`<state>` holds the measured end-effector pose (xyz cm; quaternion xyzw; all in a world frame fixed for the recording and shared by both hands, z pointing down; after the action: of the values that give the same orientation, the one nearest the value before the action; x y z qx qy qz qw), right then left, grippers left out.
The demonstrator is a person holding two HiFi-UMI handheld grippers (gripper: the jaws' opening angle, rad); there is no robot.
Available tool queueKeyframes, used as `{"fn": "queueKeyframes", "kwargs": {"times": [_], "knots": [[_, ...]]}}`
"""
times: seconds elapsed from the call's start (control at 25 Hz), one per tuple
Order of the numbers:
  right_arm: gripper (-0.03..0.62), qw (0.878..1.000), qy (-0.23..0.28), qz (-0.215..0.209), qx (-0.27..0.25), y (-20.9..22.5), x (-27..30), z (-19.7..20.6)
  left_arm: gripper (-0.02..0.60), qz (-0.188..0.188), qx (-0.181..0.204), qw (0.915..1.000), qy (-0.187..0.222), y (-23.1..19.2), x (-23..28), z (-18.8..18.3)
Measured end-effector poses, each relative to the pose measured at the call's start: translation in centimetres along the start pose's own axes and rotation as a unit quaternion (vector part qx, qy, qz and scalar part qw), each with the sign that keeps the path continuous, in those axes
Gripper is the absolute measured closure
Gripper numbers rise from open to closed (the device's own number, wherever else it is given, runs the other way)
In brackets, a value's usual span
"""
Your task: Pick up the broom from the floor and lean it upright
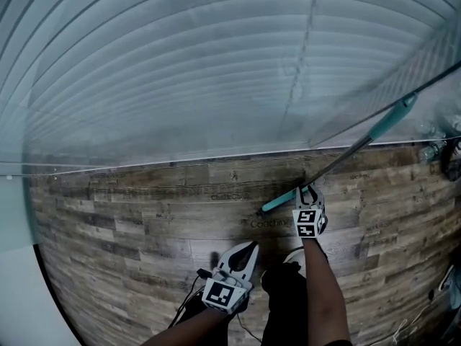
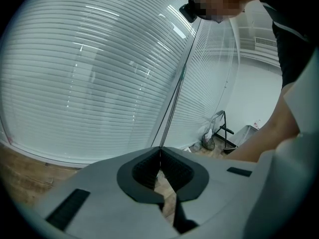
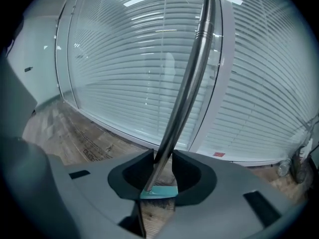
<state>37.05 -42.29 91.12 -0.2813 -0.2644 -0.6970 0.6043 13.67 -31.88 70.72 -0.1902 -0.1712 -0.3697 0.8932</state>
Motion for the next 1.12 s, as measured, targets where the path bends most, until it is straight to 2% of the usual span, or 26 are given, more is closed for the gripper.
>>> {"fn": "queueKeyframes", "kwargs": {"times": [0.12,0.24,0.36,0.52,0.72,0.92,1.12], "knots": [[0.479,1.000,-0.003,0.007,-0.006,-0.2,-0.2,0.0,0.561,0.010,-0.002,0.9999,-0.002,0.1,-0.7,0.2],[0.441,1.000,0.003,0.006,0.007,-0.2,-0.4,0.1,0.561,0.022,-0.006,0.9997,-0.007,0.3,-1.2,0.1],[0.426,1.000,0.016,0.001,0.009,-0.3,-0.8,-0.2,0.561,0.034,0.005,0.9994,-0.007,0.3,-1.2,-0.1],[0.418,1.000,0.019,-0.001,0.018,-0.5,-1.4,-0.7,0.561,0.039,-0.012,0.9989,-0.023,0.4,-1.5,-1.0],[0.416,1.000,0.010,0.004,0.017,-0.3,-3.3,-1.4,0.561,0.041,-0.008,0.9988,-0.024,0.6,-2.2,-2.5],[0.414,0.999,0.009,0.018,0.034,0.7,-6.9,-3.2,0.561,0.078,-0.023,0.9963,-0.030,1.9,-3.9,-4.7],[0.414,0.997,0.030,0.026,0.069,0.5,-14.6,-6.3,0.561,0.095,0.007,0.9952,-0.022,3.3,-6.5,-8.5]]}}
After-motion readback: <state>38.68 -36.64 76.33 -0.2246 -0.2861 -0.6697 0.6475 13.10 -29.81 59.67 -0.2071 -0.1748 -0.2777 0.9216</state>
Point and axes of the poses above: the fingertips, and each gripper's own axes: x forward along the fingers, y to its right, z out of its underside, the point moved 8 cm from there along -x, backward along the fingers, and after that the axes turned 10 degrees about x, right-handed, at the moved point
